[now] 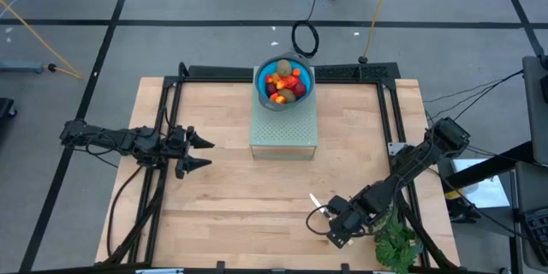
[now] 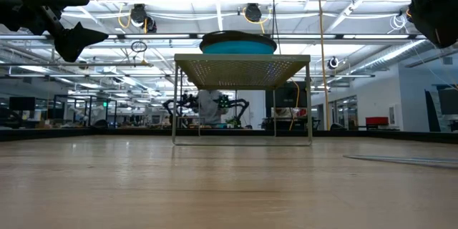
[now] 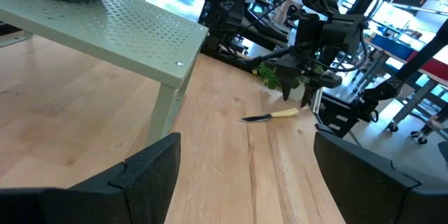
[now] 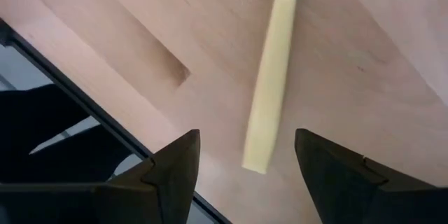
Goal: Pick & Place Fruit
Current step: Put the knife on the shelf
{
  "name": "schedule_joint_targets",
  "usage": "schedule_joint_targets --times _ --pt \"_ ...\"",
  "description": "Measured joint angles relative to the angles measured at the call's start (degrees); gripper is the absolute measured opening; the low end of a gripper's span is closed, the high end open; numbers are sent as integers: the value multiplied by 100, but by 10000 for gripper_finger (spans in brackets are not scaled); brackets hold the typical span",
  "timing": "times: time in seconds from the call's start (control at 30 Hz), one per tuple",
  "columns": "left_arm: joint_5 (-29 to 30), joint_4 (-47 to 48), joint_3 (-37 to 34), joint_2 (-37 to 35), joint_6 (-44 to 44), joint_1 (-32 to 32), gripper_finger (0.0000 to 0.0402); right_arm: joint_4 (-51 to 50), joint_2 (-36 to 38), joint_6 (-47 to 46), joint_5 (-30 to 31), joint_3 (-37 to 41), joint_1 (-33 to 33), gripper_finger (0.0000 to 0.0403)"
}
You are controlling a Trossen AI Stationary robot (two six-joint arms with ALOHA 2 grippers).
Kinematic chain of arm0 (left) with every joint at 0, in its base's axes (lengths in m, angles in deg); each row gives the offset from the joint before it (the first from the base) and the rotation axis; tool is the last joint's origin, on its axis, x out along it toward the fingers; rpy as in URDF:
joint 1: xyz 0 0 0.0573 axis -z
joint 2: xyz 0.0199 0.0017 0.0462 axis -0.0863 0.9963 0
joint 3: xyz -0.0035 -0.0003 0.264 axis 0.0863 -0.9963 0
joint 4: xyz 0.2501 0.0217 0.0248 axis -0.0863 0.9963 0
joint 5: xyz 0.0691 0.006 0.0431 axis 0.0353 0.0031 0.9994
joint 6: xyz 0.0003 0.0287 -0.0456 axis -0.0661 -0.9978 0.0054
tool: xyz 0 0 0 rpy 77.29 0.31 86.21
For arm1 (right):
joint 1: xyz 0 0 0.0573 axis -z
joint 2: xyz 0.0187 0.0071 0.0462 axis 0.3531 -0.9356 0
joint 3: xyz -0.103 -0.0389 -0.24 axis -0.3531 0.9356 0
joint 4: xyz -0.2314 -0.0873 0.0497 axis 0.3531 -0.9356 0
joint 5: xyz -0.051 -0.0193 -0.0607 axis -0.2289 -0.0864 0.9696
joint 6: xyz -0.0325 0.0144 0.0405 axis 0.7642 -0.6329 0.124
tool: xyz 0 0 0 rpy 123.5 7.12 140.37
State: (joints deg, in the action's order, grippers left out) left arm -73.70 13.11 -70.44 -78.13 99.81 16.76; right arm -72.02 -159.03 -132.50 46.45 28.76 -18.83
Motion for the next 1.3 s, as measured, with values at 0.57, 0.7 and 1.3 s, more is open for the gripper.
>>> schedule_joint_targets --times 0.57,0.7,1.3 --pt "-1 4 0 0 -34 -1 324 109 0 -361 434 2 -224 226" --pt "-1 4 0 0 -32 0 324 108 -12 -358 434 2 -223 226" --pt "-9 3 0 1 -34 -2 324 459 -957 -260 303 -21 -255 226"
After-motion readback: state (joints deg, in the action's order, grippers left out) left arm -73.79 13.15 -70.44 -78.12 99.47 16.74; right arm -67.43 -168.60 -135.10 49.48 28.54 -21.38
